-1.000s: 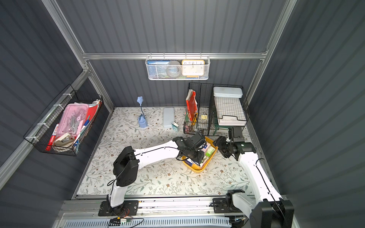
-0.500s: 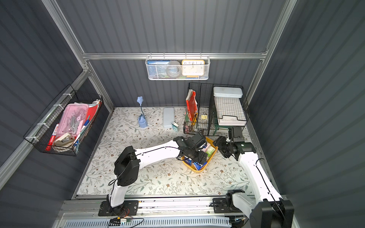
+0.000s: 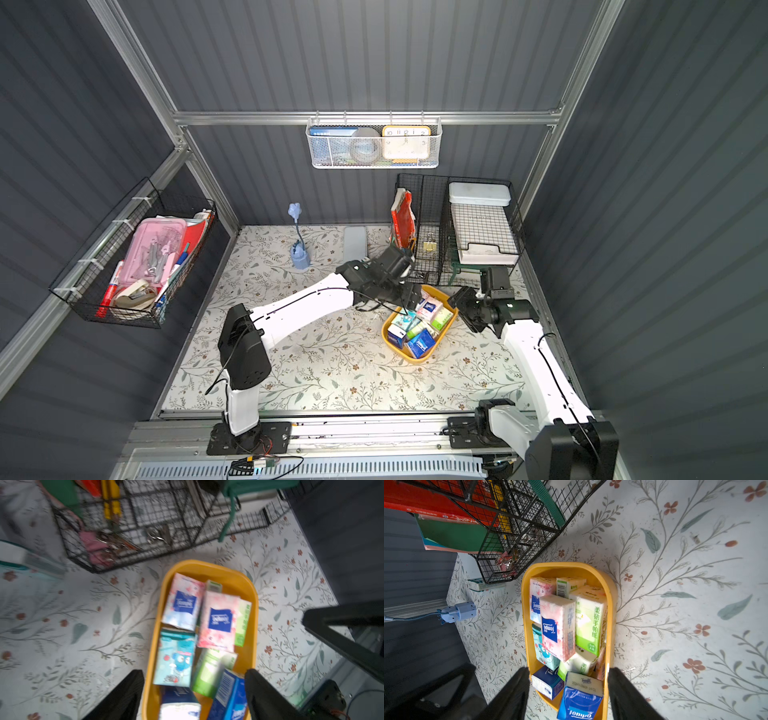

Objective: Put the pocket tissues into the storage box
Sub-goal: Place the pocket tissues in the storage box, then pick up the pocket tissues from the center of the board.

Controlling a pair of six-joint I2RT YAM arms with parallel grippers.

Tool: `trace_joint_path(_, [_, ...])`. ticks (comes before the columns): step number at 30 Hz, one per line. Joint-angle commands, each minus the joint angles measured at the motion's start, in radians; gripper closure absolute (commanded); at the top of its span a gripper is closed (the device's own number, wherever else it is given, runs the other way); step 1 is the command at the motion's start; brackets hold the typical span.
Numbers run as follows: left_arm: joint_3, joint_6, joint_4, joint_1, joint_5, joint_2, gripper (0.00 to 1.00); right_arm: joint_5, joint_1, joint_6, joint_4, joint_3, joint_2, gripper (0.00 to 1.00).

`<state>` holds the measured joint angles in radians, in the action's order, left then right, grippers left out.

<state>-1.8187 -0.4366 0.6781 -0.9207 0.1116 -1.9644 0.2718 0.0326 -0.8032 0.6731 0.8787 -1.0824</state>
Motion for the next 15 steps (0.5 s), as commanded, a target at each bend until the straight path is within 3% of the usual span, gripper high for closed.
trace_joint_path(1, [-0.019, 0.009, 0.027, 0.069, 0.054, 0.030, 0.16, 0.001, 0.007, -0.004, 0.012, 0.016, -0.001, 0.36])
trace_joint_path(9, [-0.007, -0.004, -0.002, 0.227, 0.070, 0.000, 0.11, 0.004, 0.014, 0.001, 0.008, 0.035, -0.030, 0.36])
trace_joint_path(15, [-0.069, -0.111, 0.028, 0.318, 0.071, -0.111, 0.11, 0.003, 0.017, 0.002, 0.005, 0.039, -0.043, 0.36])
